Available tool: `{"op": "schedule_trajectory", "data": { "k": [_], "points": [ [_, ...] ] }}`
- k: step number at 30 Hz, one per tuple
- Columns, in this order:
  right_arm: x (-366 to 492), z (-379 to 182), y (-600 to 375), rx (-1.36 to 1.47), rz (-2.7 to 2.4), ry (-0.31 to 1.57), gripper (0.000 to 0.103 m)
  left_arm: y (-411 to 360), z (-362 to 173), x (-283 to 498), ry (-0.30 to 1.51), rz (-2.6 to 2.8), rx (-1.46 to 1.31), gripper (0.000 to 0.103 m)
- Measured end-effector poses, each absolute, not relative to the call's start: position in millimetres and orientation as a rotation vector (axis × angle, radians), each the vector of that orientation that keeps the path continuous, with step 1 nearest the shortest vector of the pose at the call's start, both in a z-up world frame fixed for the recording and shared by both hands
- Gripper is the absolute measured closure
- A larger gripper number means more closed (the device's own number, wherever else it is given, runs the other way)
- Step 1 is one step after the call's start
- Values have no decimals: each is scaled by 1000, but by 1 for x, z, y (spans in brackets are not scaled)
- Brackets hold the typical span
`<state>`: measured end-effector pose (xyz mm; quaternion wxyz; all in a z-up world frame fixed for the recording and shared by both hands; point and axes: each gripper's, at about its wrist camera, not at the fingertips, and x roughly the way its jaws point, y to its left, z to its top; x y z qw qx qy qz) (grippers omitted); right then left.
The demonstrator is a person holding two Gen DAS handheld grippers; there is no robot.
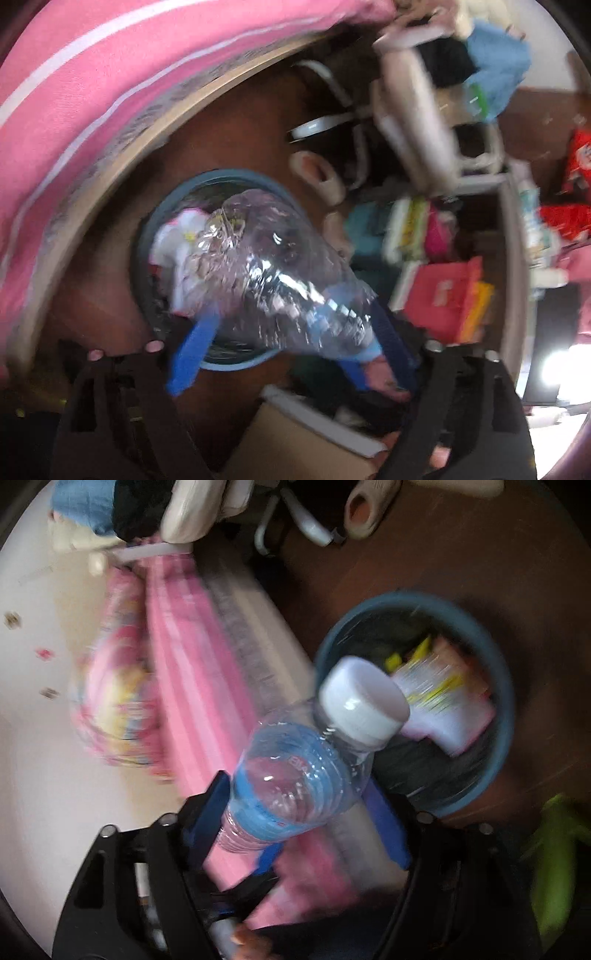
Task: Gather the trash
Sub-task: 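Open both tools to drop the water bottle into the bin, then grasp the white tape roll with the right tool while the left tool grasps the pink clip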
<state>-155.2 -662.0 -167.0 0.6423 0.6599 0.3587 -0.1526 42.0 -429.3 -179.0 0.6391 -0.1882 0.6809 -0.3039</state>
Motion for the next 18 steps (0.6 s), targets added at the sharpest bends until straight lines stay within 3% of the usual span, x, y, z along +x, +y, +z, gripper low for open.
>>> {"op": "schedule_trajectory", "data": {
  "k": [1, 9, 18],
  "points": [
    [-157, -165, -663, 1485, -377, 813, 12, -430, -181, 42, 1555, -701, -426, 18],
    [-156, -158, -661, 1444, -376, 822, 12, -427, -172, 41, 1536, -720, -447, 15],
    [-104, -76, -600, 1098, -175, 824, 12, -382, -97, 40, 1327, -737, -525, 15]
  ]
}}
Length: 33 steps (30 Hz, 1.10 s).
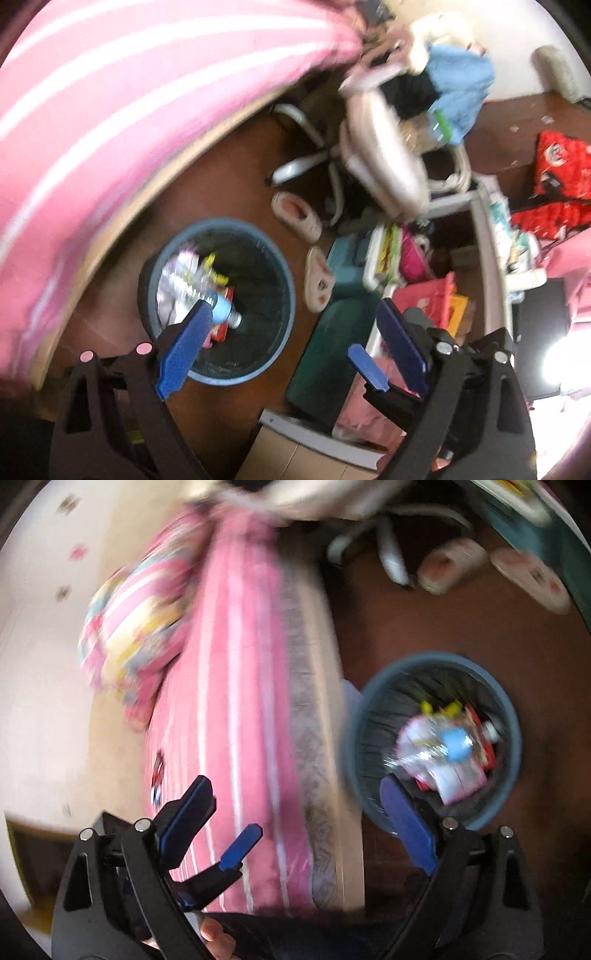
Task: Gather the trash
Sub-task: 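Grasp the white tape roll with the right tool while the left tool grasps the pink clip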
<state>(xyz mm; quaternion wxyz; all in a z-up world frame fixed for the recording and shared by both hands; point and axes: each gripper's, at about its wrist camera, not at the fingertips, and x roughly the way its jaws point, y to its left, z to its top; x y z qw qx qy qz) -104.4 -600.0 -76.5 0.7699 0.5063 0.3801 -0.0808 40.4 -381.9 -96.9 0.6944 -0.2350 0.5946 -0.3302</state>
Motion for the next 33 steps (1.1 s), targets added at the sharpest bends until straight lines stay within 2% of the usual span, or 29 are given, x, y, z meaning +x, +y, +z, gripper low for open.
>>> {"op": "schedule_trajectory", "data": {
  "k": [6, 13, 23, 31, 33],
  "points": [
    [-49, -10, -512, 825, 12, 806, 12, -304, -39, 60, 1163, -707, -574, 14],
    [26, 15, -407, 657, 216, 853, 12, -168, -4, 102, 1017, -564, -660, 14],
    [194, -7, -252, 673, 453, 974, 12, 35, -42, 205, 905, -282, -707, 14],
    [327, -43, -153, 739, 503, 1056, 13, 133, -59, 304, 845, -98, -598, 14],
    [356, -56, -134, 772, 503, 1087, 17, 147, -58, 325, 832, -56, -515, 14]
  ]
}}
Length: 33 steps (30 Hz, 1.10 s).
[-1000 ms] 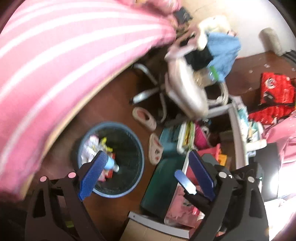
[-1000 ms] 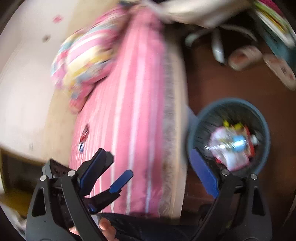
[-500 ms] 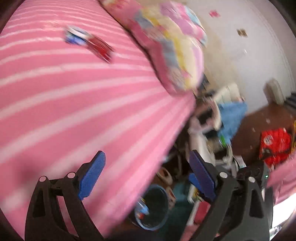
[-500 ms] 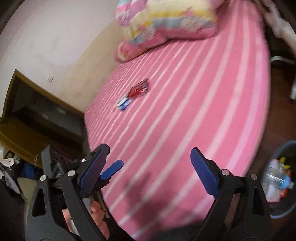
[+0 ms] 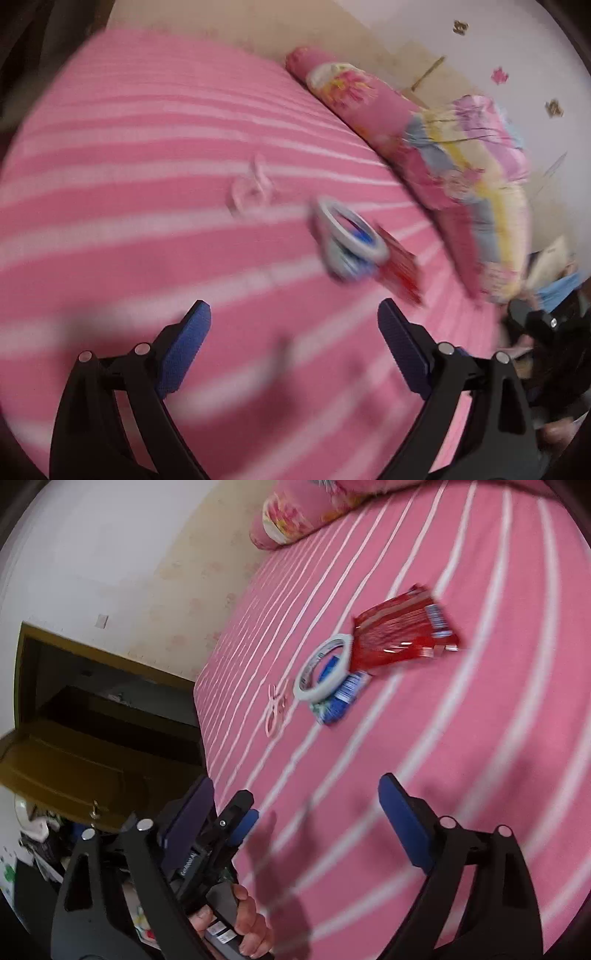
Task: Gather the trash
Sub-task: 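Grasp the white tape roll with the right tool while the left tool grasps the pink clip, then carry the tape roll and pink clip over the trash bin with both tools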
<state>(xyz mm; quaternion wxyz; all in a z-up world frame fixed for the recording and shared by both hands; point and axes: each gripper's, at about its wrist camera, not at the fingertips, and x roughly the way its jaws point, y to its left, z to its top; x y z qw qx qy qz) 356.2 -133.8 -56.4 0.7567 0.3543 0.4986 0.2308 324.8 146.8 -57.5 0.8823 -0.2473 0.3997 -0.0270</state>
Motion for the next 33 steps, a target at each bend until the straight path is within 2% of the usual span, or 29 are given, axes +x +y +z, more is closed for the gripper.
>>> {"op": "schedule_trajectory", "data": {
  "k": [7, 19, 22, 23, 25, 26, 28, 33],
  "points": [
    [412, -96, -107, 874, 468, 1178, 33, 188, -65, 381, 801, -5, -425, 14],
    [461, -111, -107, 860, 385, 1182, 52, 158, -95, 440, 883, -18, -244, 16],
    [470, -116, -106, 868, 367, 1192, 60, 158, -98, 449, 888, -7, -246, 37],
    [472, -117, -105, 865, 365, 1196, 63, 157, -98, 452, 885, -1, -242, 48],
    [475, -118, -103, 852, 364, 1201, 81, 155, -99, 452, 883, 14, -228, 60],
    [477, -119, -103, 842, 360, 1206, 83, 154, -99, 451, 878, 12, -229, 65],
    [476, -120, -102, 848, 363, 1202, 85, 155, -98, 449, 872, 3, -242, 72],
    [460, -101, -104, 821, 414, 1161, 92, 164, -97, 441, 860, -44, -360, 72]
  ]
}}
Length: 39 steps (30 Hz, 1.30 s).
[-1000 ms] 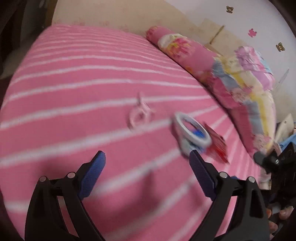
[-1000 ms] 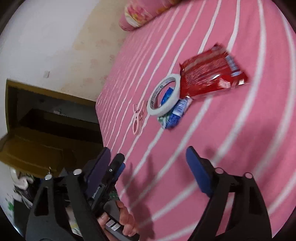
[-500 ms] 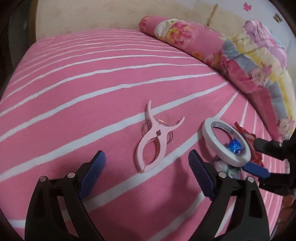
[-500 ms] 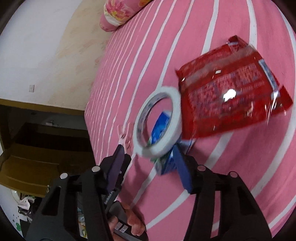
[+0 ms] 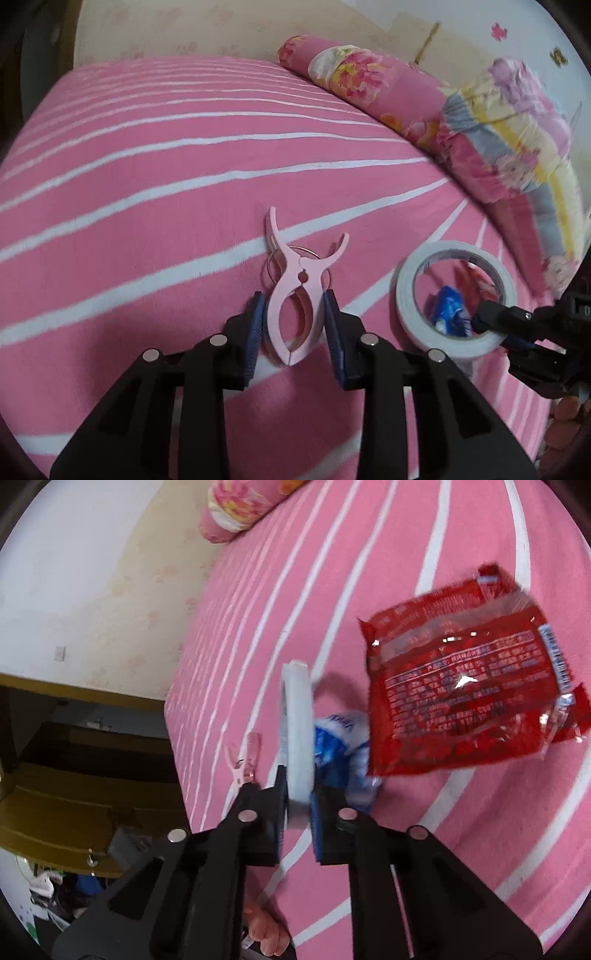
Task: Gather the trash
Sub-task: 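Carry the tape roll and pink clip over the trash bin with both tools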
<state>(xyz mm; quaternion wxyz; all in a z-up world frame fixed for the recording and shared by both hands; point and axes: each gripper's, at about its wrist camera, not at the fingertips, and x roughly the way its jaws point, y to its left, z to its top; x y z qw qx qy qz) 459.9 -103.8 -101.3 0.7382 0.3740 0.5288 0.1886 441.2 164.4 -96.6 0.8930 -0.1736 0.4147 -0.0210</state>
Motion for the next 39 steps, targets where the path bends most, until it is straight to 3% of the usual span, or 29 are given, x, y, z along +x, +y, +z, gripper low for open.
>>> {"op": "schedule_trajectory", "data": {
  "k": [20, 39],
  "points": [
    [314, -1, -147, 627, 522, 1042, 92, 103, -33, 300, 784, -213, -531, 72],
    [55, 60, -335, 571, 334, 886, 92, -118, 20, 103, 858, -520, -510, 72]
  ]
}}
